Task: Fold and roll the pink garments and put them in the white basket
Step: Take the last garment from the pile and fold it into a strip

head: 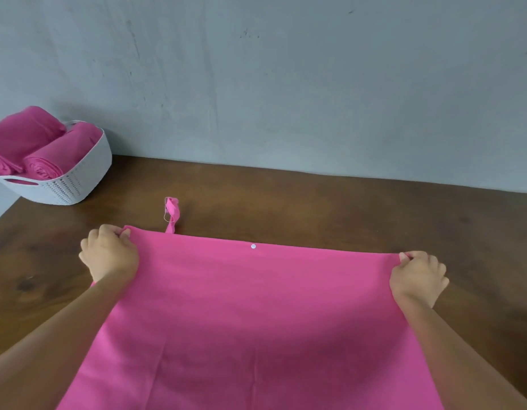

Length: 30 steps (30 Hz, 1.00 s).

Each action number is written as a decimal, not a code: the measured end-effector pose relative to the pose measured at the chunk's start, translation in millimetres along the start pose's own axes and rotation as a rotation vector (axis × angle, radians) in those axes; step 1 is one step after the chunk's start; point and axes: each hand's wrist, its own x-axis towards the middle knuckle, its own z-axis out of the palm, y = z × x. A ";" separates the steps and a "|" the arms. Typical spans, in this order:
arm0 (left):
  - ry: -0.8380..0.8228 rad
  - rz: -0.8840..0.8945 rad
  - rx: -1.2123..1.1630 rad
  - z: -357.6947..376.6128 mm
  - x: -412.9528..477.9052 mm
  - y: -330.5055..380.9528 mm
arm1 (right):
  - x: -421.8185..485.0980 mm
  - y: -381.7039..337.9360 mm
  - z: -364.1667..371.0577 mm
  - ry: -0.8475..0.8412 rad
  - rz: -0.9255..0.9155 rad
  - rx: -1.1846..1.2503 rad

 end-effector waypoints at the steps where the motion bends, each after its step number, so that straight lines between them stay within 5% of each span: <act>1: 0.002 -0.002 0.000 6.4 6.9 8.3 | 10.9 -4.8 5.6 0.000 -0.003 -0.001; 30: 0.051 0.102 0.040 116.2 158.5 124.7 | 192.7 -114.6 104.7 -0.006 -0.005 -0.059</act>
